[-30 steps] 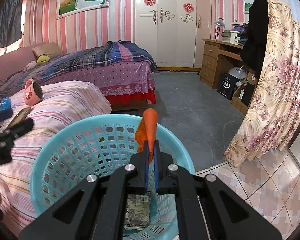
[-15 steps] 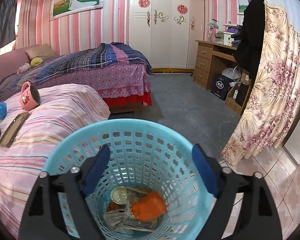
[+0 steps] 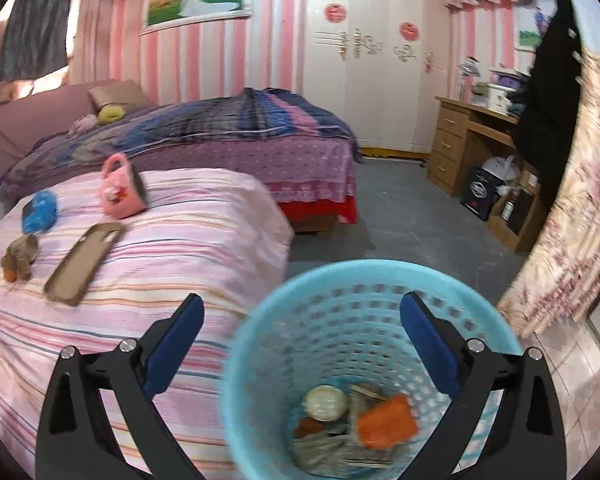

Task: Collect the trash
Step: 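Move both open grippers back over the bed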

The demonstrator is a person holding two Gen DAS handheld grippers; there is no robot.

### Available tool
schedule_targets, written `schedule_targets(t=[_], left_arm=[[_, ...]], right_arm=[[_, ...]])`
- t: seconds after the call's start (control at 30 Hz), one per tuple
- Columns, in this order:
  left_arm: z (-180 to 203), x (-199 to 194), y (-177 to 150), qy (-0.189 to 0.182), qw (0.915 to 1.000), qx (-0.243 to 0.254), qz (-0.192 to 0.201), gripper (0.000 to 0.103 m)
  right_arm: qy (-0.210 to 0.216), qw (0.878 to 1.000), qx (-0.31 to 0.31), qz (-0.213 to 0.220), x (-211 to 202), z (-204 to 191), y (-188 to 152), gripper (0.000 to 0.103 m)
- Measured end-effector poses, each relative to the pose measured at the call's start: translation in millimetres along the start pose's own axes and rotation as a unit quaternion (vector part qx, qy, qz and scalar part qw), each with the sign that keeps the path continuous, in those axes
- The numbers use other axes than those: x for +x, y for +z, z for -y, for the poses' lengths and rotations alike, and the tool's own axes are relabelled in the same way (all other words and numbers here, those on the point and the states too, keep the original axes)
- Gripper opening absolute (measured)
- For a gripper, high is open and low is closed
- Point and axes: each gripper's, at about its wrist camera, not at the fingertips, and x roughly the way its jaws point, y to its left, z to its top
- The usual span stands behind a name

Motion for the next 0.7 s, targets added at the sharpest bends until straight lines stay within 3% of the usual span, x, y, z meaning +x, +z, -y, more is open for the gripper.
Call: schedule_targets(t=[0.23, 0.53, 0.7], left_arm=[[-57, 22, -12, 0.011, 0.9993, -0.029, -0.022, 0.097], [-104, 25, -16, 0.028, 0.9992, -0.021, -0.018, 0.097], [-136, 29, -17, 0.034, 0.9974, -0.058, -0.024, 0.097]], right_arm=[[0.033, 0.999, -0.03, -0.007, 5, -57, 4, 0.097], [0.069, 0.995, -0.07, -0.016, 10, -120, 5, 0.098], [0.093, 0.992, -0.087, -0.019, 10, -157, 17, 0.098]])
